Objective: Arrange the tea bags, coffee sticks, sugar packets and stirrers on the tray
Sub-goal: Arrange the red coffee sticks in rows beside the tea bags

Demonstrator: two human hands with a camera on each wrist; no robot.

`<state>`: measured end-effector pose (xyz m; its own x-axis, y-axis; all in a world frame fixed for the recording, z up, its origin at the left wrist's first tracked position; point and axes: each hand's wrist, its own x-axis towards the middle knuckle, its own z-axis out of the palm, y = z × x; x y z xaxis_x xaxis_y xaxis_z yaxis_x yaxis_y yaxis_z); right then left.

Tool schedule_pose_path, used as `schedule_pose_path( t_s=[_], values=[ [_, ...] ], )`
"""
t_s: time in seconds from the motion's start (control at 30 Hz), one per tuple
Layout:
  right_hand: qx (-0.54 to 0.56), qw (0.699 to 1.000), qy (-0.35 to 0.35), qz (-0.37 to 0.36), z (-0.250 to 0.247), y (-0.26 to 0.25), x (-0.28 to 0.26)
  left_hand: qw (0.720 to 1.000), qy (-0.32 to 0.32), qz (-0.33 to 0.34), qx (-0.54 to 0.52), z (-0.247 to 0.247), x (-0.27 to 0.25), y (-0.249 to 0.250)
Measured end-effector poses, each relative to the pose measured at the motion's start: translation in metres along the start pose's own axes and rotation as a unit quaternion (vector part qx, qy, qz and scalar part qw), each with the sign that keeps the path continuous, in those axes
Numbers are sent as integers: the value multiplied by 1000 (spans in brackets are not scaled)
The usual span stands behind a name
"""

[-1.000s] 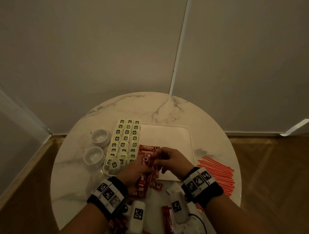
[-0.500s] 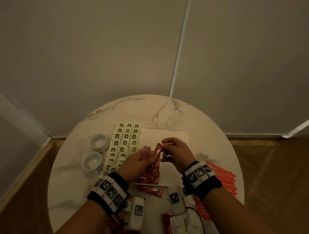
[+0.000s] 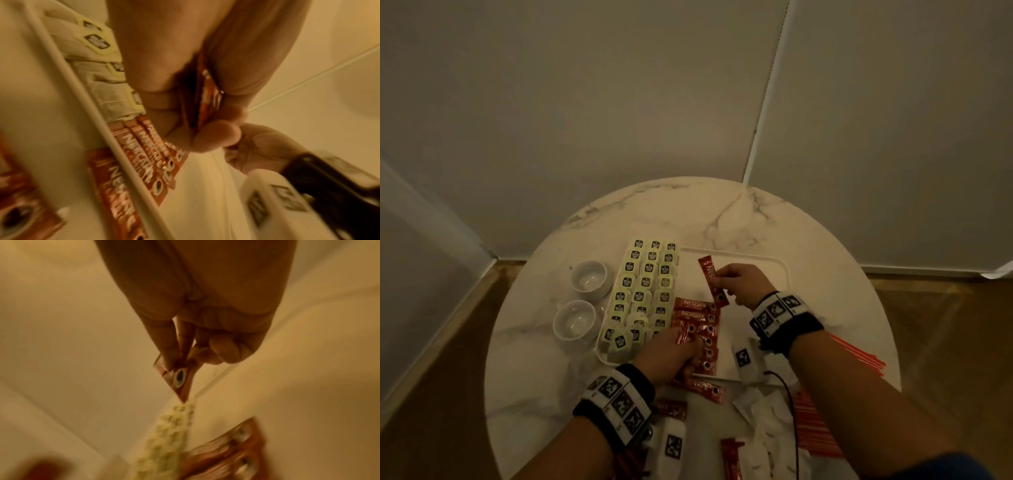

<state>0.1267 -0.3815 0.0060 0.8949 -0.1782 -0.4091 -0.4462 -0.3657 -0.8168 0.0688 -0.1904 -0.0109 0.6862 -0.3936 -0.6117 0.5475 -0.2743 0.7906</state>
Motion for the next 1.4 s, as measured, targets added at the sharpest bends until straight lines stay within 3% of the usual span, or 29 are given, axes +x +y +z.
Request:
schedule_pose_path(
  t_s=[0.2,0.3,0.47,0.63,1.27,1.4],
  values=[
    [-236,970,-50,-37,20,8,51,999,-31,-18,-10,-4,1,-15],
    [-292,952,-79,-42,28,15,61,998,-39,-25,-38,-7,1,-14],
    [-277,957,-73,-39,33,26,71,997,-48,-29,-50,-7,4,-7],
    [-315,942,-88,-71,32,28,76,998,-47,-34,-41,-5,8,-6],
    [-294,948,-78,-93,33,32,75,997,-49,-42,-47,-5,9,-8],
    [-263,959,-49,-97,32,31,73,996,-40,-47,-67,-4,9,-4]
  ],
)
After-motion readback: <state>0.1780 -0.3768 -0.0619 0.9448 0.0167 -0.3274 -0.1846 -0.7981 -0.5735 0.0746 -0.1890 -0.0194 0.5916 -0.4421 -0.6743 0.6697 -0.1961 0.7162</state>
